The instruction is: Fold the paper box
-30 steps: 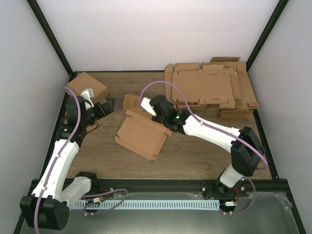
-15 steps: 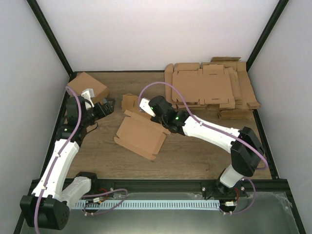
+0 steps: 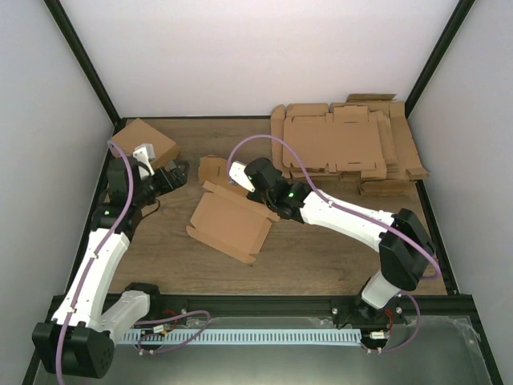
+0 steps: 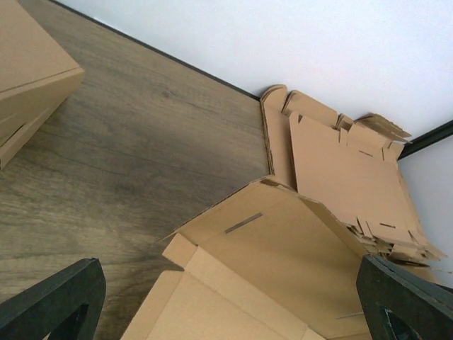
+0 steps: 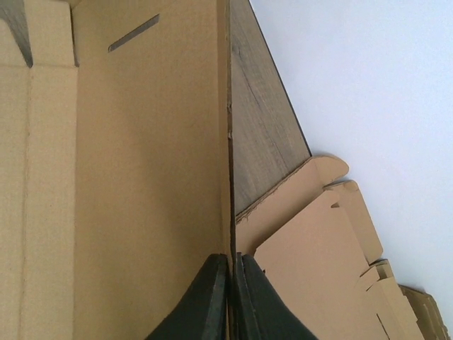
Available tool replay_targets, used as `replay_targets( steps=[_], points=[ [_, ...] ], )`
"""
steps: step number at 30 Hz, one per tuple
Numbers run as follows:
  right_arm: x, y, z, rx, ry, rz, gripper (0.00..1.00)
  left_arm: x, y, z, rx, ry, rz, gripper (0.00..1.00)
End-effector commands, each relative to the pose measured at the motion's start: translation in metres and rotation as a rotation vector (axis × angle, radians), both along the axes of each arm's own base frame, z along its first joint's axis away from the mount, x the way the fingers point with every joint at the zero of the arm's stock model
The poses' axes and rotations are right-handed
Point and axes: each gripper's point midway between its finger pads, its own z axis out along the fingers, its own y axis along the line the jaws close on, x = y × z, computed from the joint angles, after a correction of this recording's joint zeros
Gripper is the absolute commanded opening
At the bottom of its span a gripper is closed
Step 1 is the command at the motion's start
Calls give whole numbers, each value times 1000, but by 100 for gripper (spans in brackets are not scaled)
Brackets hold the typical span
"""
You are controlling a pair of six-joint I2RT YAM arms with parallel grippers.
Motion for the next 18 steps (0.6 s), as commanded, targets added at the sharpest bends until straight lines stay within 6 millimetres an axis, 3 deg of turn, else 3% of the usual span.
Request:
replay_targets(
  steps=[1,10,13,16,18],
  points=[
    [-5,4,13,55,-14,13,7,4,-1,13,16,-31,-18,100],
    [-18,11,19,176,34,45,34,9,-13,2,4,-5,-91,100],
    [-25,11,42,320,59,63,55,12,-24,-2,-20,1,-155,100],
    [-27,2,56,477,144,50,66,19,-34,-14,-41,46,-200,100],
    [-28,-9,52,563,246,17,72,23,-39,-23,-41,75,-218,100]
  ],
)
